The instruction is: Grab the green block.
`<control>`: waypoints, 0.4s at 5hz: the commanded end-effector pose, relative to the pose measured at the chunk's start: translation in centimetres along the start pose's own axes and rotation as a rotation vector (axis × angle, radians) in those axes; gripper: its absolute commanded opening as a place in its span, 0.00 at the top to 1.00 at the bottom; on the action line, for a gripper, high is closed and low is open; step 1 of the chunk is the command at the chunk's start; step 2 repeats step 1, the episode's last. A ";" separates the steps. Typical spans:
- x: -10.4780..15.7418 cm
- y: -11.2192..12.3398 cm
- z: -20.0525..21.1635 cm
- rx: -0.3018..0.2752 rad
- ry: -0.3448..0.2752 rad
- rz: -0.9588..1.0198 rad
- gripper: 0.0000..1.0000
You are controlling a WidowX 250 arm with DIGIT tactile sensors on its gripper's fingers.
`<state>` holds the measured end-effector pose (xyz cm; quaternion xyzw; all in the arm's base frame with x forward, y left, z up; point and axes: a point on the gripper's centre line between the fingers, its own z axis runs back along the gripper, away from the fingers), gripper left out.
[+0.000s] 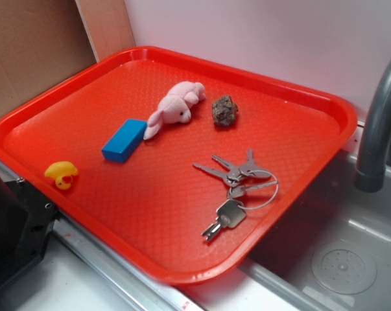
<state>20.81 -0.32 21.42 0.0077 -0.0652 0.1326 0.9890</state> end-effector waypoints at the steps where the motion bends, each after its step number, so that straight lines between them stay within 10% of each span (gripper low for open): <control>1: -0.8 0.1 0.6 -0.013 -0.031 -0.009 1.00; 2: -0.8 0.1 0.6 -0.013 -0.031 -0.009 1.00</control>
